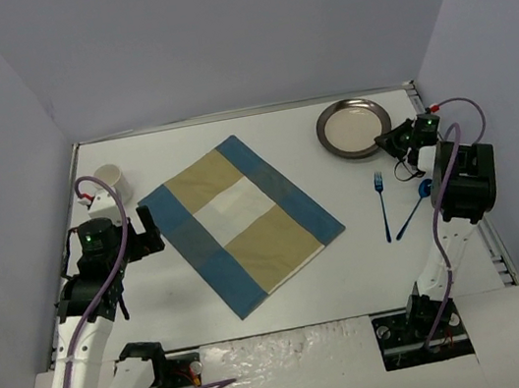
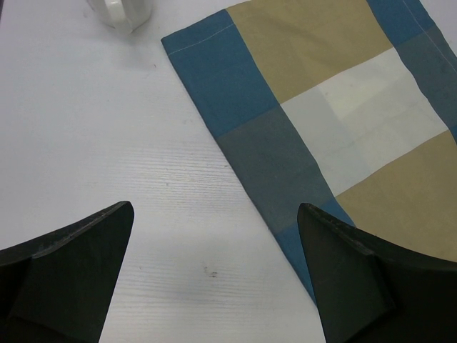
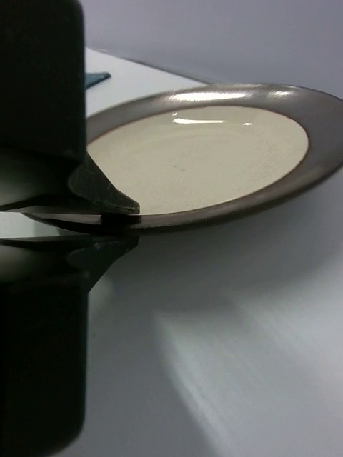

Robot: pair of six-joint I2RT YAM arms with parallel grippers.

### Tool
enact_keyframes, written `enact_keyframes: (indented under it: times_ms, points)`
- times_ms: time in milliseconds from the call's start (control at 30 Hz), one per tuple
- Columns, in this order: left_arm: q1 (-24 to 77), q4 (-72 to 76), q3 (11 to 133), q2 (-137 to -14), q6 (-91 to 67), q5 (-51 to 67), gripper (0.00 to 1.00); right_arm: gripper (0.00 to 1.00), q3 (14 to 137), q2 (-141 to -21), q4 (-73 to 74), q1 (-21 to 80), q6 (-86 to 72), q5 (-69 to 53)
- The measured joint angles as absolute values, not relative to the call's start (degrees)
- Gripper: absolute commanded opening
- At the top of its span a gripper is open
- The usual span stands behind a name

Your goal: Set the dinner table for one person

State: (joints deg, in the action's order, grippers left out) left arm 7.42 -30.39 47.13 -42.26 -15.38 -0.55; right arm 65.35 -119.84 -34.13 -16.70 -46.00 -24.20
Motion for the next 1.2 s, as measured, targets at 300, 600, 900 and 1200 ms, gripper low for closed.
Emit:
enact_keyframes:
  times_ms: [300, 600, 900, 1200]
  points:
    - [7.4, -30.39, 47.11, -42.26, -15.38, -1.13, 0.97, 0.0, 64.59, -117.21, -35.69, -16.7, -47.27, -26.57]
    - [7.4, -30.39, 47.11, -42.26, -15.38, -1.34, 0.97, 0.0, 60.57, -110.93, -35.93, -12.82, -49.08, -28.92]
    - [7.4, -30.39, 47.11, -42.28, -15.38, -1.57, 0.97, 0.0, 58.92, -104.76, -39.59, 1.79, -52.78, -32.9]
    - [7.4, -30.42, 47.08, -42.28, -15.39, -1.81, 0.97, 0.0, 57.14, -106.2, -40.07, 18.75, -53.77, -38.28]
